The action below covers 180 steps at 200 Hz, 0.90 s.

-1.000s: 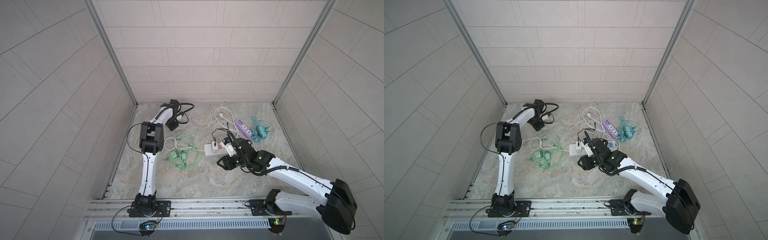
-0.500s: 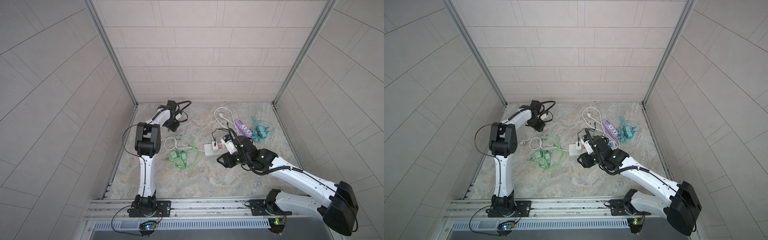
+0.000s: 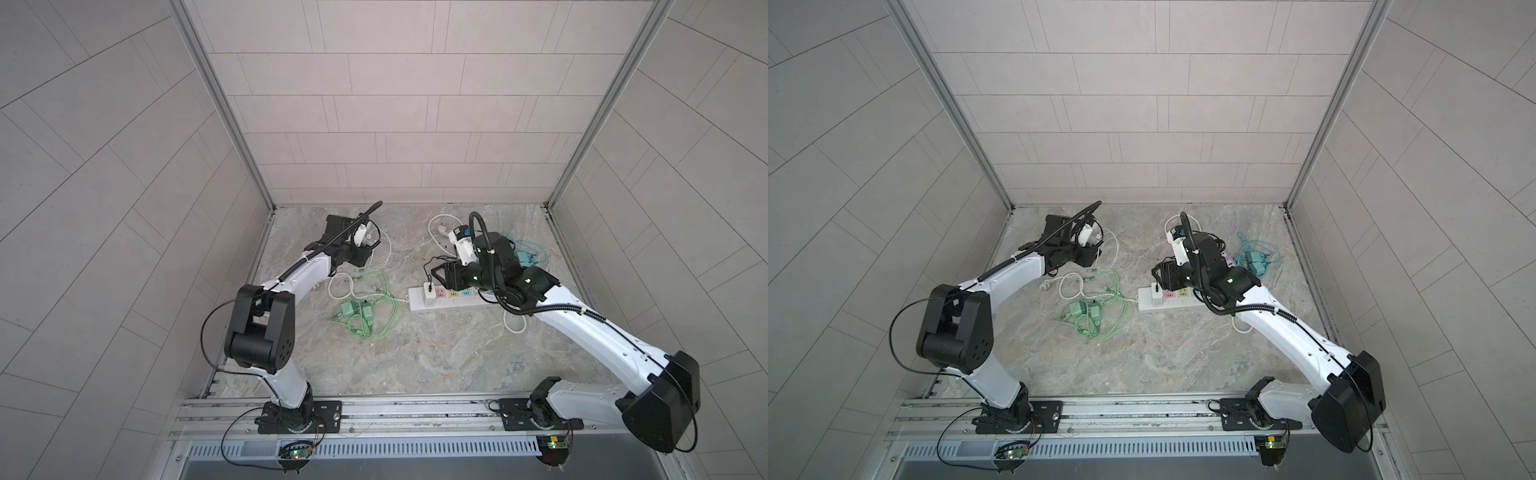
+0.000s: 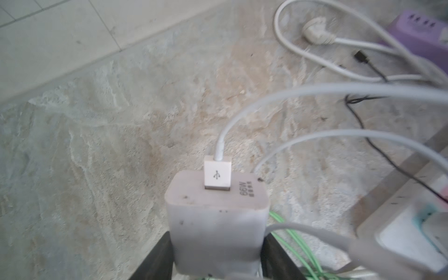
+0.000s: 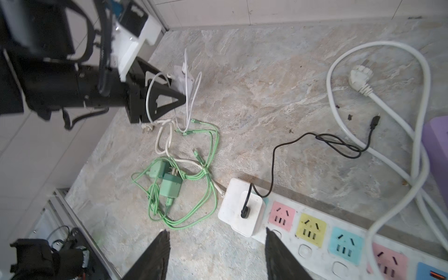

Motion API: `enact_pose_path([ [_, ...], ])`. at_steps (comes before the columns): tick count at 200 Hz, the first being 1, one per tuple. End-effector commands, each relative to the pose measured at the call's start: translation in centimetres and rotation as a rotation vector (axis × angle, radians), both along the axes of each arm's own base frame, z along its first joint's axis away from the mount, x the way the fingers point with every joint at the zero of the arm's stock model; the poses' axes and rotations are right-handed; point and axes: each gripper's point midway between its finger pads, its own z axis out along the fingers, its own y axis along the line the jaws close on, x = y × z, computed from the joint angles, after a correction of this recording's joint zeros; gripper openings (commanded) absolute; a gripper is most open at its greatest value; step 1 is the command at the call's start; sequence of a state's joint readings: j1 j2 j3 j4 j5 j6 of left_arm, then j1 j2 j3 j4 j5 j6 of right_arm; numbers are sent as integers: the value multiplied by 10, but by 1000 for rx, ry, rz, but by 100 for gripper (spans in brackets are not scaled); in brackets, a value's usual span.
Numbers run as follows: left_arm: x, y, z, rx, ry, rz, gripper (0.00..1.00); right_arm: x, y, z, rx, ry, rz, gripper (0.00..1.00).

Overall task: Insert the plug
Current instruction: 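Lift the charger with the left gripper while right gripper swings toward it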

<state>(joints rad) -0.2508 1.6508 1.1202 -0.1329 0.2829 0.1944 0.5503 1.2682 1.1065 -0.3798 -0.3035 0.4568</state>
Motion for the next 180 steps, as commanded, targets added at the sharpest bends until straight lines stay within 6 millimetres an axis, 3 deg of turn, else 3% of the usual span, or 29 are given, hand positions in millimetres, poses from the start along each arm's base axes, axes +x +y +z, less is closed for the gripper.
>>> enact_pose_path([
  [1, -5, -30, 37, -128, -140, -61, 39, 14, 14, 24, 130, 5, 12, 65],
  [26, -27, -52, 44, -144, -177, -133, 39, 34, 20, 38, 232, 14, -1, 71],
  [86, -68, -85, 50, -196, -246, -270, 39, 60, 29, 43, 261, 56, 4, 71],
  [180, -97, -101, 53, -203, -272, -378, 39, 60, 70, 0, 96, 176, 133, 67],
])
